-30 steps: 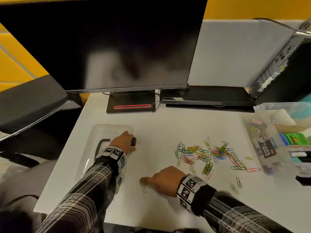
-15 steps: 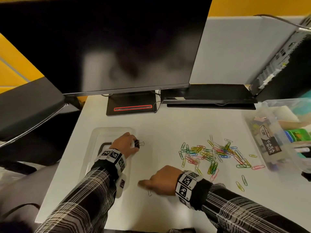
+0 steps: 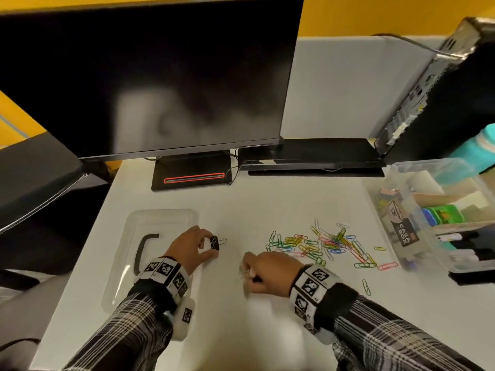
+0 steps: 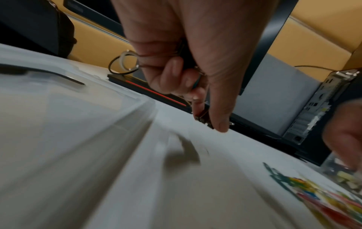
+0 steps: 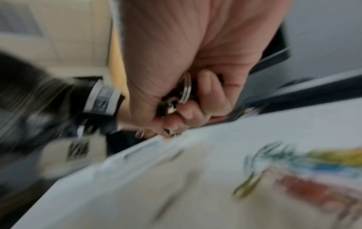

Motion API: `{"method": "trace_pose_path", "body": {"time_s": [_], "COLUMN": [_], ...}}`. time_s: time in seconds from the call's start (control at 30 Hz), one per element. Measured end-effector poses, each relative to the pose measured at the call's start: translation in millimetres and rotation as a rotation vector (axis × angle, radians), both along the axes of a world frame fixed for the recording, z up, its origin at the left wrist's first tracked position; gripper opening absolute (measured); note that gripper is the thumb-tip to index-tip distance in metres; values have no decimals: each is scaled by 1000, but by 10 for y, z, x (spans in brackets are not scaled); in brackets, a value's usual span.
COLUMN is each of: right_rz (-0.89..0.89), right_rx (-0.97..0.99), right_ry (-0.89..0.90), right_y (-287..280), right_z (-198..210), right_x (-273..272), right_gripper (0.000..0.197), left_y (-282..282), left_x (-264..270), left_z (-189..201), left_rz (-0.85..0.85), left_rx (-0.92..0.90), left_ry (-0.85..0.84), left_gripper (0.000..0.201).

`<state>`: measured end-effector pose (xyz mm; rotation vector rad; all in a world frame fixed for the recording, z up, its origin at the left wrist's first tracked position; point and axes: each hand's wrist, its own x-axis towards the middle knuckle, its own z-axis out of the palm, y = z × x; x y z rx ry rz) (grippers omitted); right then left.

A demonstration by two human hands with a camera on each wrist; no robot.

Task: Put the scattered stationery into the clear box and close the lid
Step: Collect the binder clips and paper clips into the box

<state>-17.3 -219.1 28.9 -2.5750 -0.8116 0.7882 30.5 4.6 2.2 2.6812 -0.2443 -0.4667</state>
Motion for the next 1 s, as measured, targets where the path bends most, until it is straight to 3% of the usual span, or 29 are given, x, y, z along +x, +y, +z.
{"method": "trace_pose_path", "body": {"time_s": [0.23,0.37,0.47,0.6,0.8,0.9,1.0], "right_rz": [-762,-1062,-1122,-982,-996,-984,-1078], "right_rx": [102,-52,-279,-464,-275,-211,32], "right_ry": [-210,-236,-151,-118,-45,-169,-201], "right_y": [-1639,-2532,-2872,-2987,-3121,-3139,-3159], "right_z": [856,1018,949,833,664,838,960], "right_x": [304,577,832,1059,1141,889,477], "right_gripper": [17,13,25,25,47,38,34], "left_y": [-770,-1184,-1417,-1567,-1511,-1511,-1694], "left_x": [-138,-134,-140,-180,-360,-446,-441], "left_z": [-30,-5,32,72,69,54,144], "left_rz": [-94,-150,-177,-144,-90,-96,-111], "left_rx": [-114,-127,-126,-130,-110,-85,-123], "left_ry": [14,8,4,-8,-10,11,4], "left_gripper": [35,35,38,35,38,38,29]}}
